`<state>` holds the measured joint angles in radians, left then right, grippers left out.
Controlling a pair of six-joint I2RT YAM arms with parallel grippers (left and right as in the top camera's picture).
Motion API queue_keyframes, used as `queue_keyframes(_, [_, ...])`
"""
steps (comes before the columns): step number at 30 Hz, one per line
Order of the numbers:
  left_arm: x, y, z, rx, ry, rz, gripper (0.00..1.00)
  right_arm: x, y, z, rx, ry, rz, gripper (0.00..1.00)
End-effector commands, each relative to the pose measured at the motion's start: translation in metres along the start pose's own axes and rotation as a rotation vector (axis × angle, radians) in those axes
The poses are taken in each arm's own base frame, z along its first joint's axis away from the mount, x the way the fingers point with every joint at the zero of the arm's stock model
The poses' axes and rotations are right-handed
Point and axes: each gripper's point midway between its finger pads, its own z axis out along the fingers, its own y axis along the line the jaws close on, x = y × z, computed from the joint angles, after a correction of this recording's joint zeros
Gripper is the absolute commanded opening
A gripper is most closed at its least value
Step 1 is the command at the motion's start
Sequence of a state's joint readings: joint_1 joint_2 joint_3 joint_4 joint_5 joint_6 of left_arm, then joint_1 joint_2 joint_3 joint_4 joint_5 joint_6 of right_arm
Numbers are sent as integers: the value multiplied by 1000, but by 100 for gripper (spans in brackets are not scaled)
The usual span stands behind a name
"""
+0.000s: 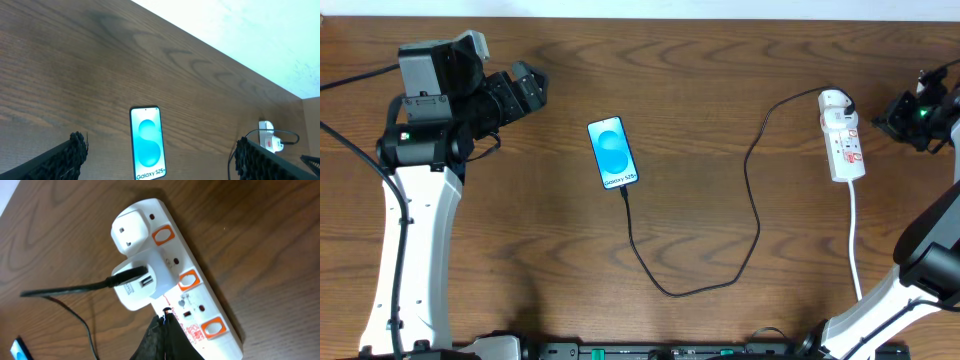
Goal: Plug charger to phone and switch on socket
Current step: 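Move the right gripper to the power strip's orange switch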
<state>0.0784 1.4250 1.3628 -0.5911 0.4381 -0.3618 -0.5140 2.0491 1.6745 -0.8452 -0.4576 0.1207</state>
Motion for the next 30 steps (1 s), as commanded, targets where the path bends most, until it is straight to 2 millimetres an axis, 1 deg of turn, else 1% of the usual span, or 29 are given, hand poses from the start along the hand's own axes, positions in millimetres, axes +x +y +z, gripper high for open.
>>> queue_keyframes(1, [-1, 3, -1, -11, -7, 7, 96, -3, -6, 8, -12, 5, -21, 1])
queue_keyframes(8, [-1, 3, -1, -11, -7, 7, 96, 3, -18, 29, -5, 40, -14, 1])
queue_keyframes(17, [-1, 3, -1, -11, -7, 7, 96, -1, -21, 31, 3, 28, -75, 1])
queue_keyframes(19, [-1, 3, -1, -11, -7, 7, 96, -1, -23, 32, 16, 25, -76, 1])
queue_keyframes(26, [-1, 3, -1, -11, -7, 7, 96, -4, -23, 33, 15, 14, -83, 1])
queue_keyframes(30, [-1, 3, -1, -11, -7, 7, 96, -4, -25, 38, 13, 17, -82, 1])
